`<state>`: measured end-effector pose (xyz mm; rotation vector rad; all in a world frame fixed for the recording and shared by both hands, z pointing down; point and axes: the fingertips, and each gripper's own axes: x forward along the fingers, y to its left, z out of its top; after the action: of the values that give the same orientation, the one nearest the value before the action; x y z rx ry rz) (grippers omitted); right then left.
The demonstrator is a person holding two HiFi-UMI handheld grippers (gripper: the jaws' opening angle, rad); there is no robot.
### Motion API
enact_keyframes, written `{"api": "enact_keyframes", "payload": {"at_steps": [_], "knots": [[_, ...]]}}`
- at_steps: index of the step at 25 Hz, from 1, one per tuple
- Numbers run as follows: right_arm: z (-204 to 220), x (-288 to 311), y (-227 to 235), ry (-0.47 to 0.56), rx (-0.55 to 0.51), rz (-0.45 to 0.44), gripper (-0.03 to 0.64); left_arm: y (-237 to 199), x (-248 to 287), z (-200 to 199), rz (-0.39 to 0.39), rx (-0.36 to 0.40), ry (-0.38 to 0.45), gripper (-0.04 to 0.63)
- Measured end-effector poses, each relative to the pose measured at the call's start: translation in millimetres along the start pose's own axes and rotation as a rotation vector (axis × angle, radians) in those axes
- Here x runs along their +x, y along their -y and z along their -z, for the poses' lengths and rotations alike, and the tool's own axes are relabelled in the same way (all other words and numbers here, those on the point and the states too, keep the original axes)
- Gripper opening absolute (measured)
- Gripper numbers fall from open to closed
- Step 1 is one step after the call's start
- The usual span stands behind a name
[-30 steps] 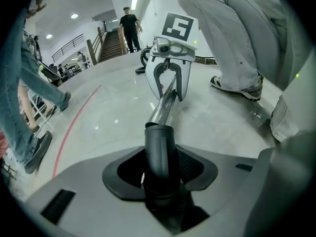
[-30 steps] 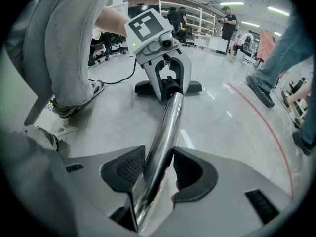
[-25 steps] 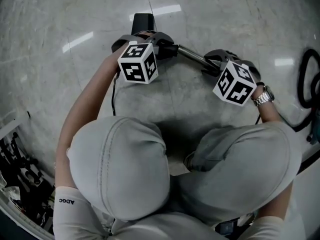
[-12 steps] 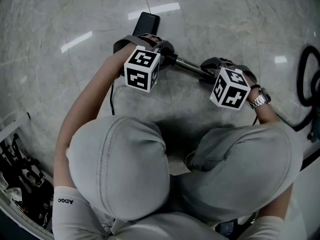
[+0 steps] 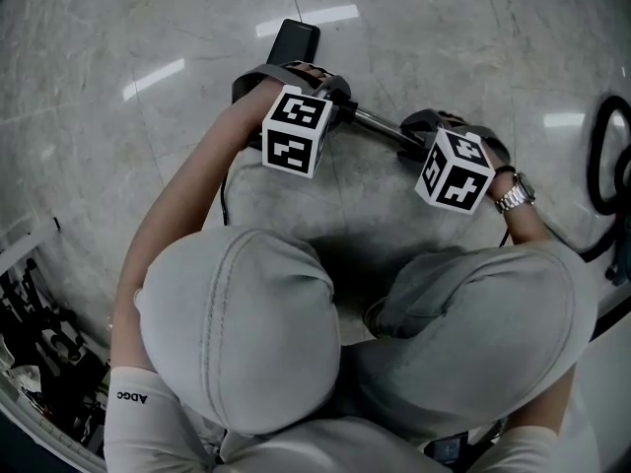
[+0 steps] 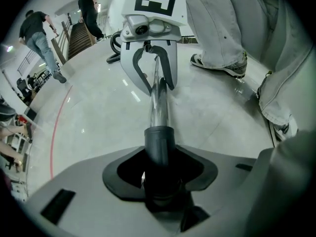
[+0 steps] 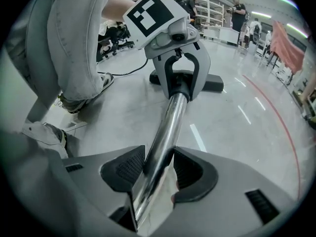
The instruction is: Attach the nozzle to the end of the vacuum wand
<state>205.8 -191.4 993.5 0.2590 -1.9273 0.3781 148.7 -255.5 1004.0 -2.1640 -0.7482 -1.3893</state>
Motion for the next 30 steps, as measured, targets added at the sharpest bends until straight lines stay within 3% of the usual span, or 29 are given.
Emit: {"api": "enact_keyframes", "payload": {"at_steps": [15,22,27,30], "knots": [[-3.1,-2.6,-8.6,-0.01,-0.057,-0.033,0.183,8.6,-0.2,-10.6,0.04,0.075,-0.006,0.183],[0.5,1.5,-7.7,-0.021,-0.017,-0.032,0.186,5.6,0.6,-35.8,-0.01,0.001,0.115,0.186],[-12.6,-1.9,2.6,0.068,0.066,0.0,0.186,3.7,-2.5,-46.1,-0.044,-0.034,0.155,0.192],[-15.5,-6.0,9.0,0.094,0.105,-0.002,0.198,-5.7,-14.3,-53.4,-0.085,-0.131,0.243,0.196]]}}
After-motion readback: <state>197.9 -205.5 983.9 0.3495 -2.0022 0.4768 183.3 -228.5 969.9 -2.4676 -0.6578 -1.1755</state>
